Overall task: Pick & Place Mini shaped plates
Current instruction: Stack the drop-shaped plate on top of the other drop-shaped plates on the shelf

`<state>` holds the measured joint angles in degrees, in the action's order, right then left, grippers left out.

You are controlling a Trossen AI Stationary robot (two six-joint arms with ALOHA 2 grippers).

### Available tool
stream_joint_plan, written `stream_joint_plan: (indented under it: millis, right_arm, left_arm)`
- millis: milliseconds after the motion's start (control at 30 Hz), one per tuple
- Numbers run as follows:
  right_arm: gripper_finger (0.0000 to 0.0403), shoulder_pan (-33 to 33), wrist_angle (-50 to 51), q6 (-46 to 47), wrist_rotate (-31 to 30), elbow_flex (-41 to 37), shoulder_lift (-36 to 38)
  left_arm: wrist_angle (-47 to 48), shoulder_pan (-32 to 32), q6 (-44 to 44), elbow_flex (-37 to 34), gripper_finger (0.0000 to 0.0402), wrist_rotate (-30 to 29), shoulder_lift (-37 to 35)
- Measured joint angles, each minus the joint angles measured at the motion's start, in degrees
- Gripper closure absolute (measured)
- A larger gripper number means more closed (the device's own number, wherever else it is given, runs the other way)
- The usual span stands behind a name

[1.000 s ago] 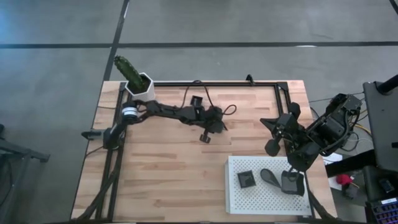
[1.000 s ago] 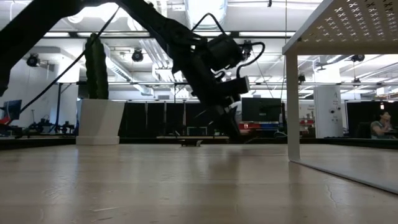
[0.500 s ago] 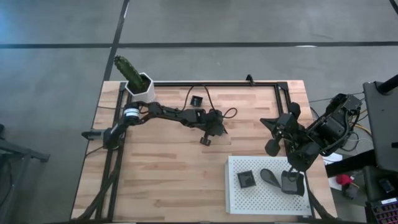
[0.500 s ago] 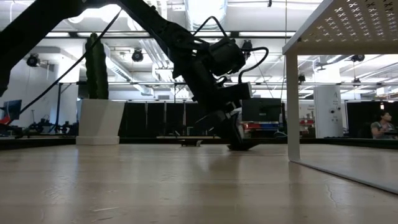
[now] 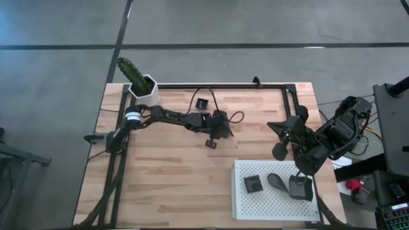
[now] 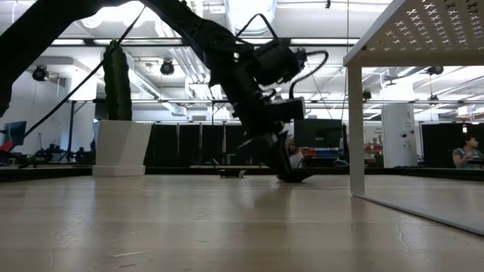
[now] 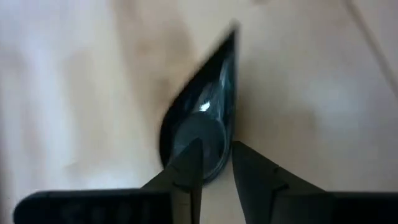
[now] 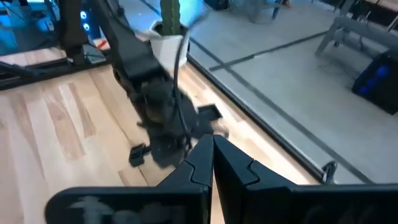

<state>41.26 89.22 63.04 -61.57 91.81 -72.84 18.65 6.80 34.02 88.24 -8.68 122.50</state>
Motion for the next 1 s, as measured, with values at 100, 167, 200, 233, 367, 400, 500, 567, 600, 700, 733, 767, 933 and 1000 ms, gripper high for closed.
stream_joint_plan:
  millis: [100,167,200,233,367,400,500,567,600,700,733,767,933,1000]
  right_arm:
    - [0.0394,-2.3,0.3,-0.1,3.4,0.0,0.0]
    - [0.0394,-4.6,0.6,-0.2,5.1,0.0,0.0]
    - [0.0394,-5.8,0.5,-0.6,5.7,0.0,0.0]
    - [0.0394,-7.0,0.6,-1.6,6.6,0.0,0.0]
    - [0.0394,-12.2,0.5,-4.0,9.9,-0.1,0.1]
    - [0.0394,-13.7,0.4,-4.4,10.7,-0.1,0.1]
    - [0.0394,-17.7,-0.2,-6.0,13.1,-0.8,0.0]
    - [0.0394,-20.3,-1.3,-7.5,15.0,-2.1,0.0]
    - [0.0394,-21.6,-2.3,-8.4,15.7,-2.9,0.0]
    - [0.0394,-25.6,-7.1,-12.5,18.9,-6.1,0.1]
    - [0.0394,-27.0,-9.7,-14.6,20.5,-7.5,0.1]
    - [0.0394,-28.3,-12.5,-17.0,22.5,-8.9,0.1]
    - [0.0394,-33.9,-26.5,-28.3,32.5,-15.5,0.1]
    - [0.0394,-36.0,-29.9,-30.4,34.9,-17.5,0.1]
  left_arm:
    - [0.6,-0.5,0.0,0.0,0.0319,-3.4,-2.4]
    - [1.0,-1.0,-0.1,-0.1,0.0321,-3.2,-3.7]
    - [1.5,-1.2,-0.7,-0.1,0.0321,-3.2,-4.5]
    - [2.3,-1.5,-1.1,-0.2,0.0321,-3.2,-5.2]
    - [5.3,-2.5,-2.3,-0.2,0.0321,-3.2,-9.2]
    - [6.2,-2.8,-2.9,-0.2,0.0321,-3.2,-10.0]
    - [10.2,-3.9,-5.2,-0.5,0.0319,-3.2,-13.2]
    - [11.6,-4.8,-6.6,-0.6,0.0319,-3.2,-15.4]
    - [12.0,-5.3,-7.2,-1.0,0.0319,-3.2,-16.7]
    - [11.6,-6.5,-8.8,-3.6,0.0319,-3.2,-21.0]
    - [11.6,-7.0,-9.4,-5.0,0.0319,-3.2,-22.5]
    - [11.3,-7.4,-10.0,-6.4,0.0319,-3.2,-24.0]
    - [6.8,-9.4,-13.1,-14.9,0.0319,-4.3,-33.3]
    - [4.4,-10.2,-14.5,-19.0,0.0319,-6.5,-37.2]
